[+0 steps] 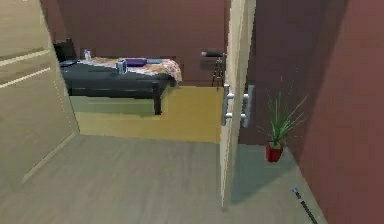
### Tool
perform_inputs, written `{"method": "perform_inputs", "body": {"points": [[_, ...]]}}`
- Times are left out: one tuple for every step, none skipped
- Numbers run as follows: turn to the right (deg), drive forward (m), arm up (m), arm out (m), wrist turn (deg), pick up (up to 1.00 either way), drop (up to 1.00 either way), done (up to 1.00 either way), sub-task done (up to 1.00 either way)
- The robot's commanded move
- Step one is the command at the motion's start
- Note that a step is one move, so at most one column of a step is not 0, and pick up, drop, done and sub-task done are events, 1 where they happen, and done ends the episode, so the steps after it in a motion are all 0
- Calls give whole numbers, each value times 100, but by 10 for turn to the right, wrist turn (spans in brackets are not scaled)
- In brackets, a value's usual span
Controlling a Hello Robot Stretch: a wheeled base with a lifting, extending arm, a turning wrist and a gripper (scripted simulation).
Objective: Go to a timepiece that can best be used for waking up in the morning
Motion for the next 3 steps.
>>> {"method": "perform_inputs", "body": {"points": [[0,45,0,0,0,0,0,0,0],[0,35,0,0,0,0,0,0,0],[-90,0,0,0,0,0,0,0,0]]}}
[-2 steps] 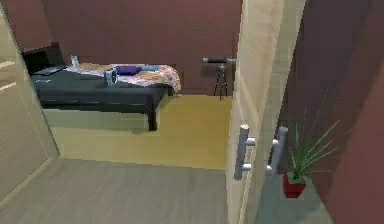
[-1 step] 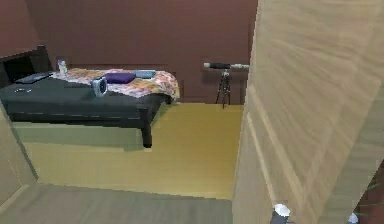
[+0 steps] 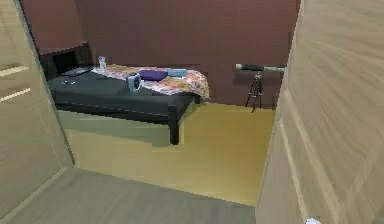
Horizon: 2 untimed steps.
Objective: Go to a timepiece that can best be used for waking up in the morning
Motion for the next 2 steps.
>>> {"method": "perform_inputs", "body": {"points": [[0,100,0,0,0,0,0,0,0],[-30,0,0,0,0,0,0,0,0]]}}
